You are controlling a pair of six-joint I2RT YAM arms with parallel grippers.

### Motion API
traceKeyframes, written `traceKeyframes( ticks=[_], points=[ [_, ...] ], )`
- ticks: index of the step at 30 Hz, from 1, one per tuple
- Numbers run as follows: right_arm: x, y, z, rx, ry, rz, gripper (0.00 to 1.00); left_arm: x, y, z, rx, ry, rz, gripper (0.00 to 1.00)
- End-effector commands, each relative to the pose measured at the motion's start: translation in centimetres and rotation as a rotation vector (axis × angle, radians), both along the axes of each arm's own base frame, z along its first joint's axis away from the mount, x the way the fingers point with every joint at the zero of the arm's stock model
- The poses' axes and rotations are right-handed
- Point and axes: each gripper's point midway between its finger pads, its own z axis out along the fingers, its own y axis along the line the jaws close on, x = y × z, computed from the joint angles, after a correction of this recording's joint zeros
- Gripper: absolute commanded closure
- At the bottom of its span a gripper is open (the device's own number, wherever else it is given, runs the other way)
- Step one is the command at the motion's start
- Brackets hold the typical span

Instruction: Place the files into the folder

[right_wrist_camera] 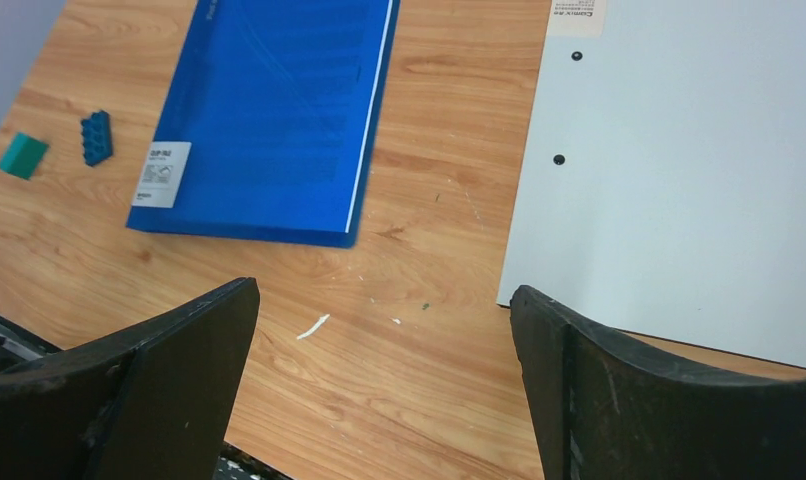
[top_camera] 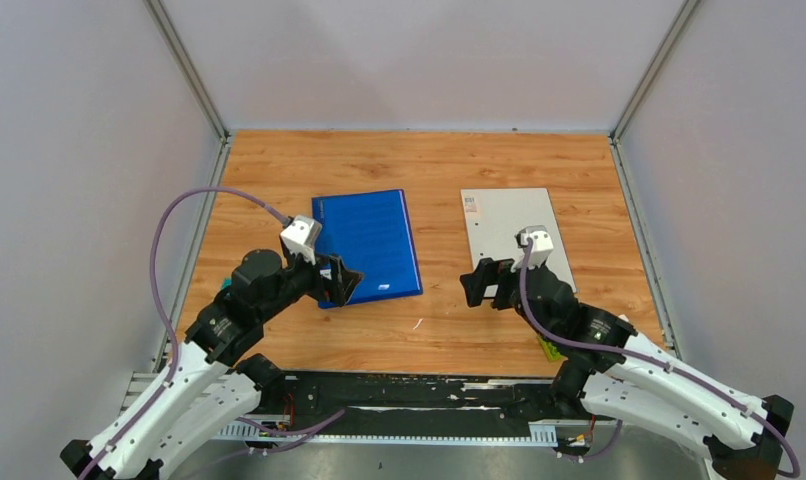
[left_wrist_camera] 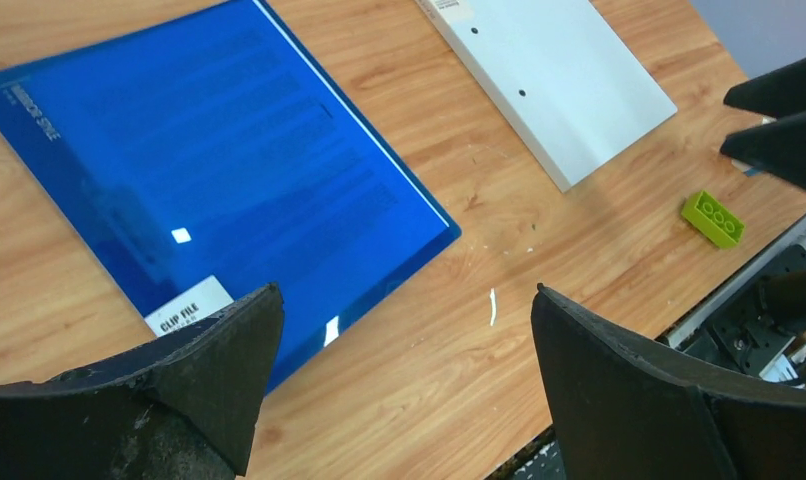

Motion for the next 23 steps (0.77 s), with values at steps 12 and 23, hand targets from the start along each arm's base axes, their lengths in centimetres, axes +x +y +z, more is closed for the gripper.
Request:
traceKeyframes(
  ticks=[12,23],
  points=[
    [0.1,-0.7,1.1,0.093,-0.009,-0.07,0.01,-1.1,-0.6,-0.1,-0.134,0.014,-0.008,0.0],
    [0.2,-0.8,0.6,0.064,0.003,-0.074,0.01,-0.9,-0.8,-0.1,-0.153,0.022,-0.002,0.0]
  ],
)
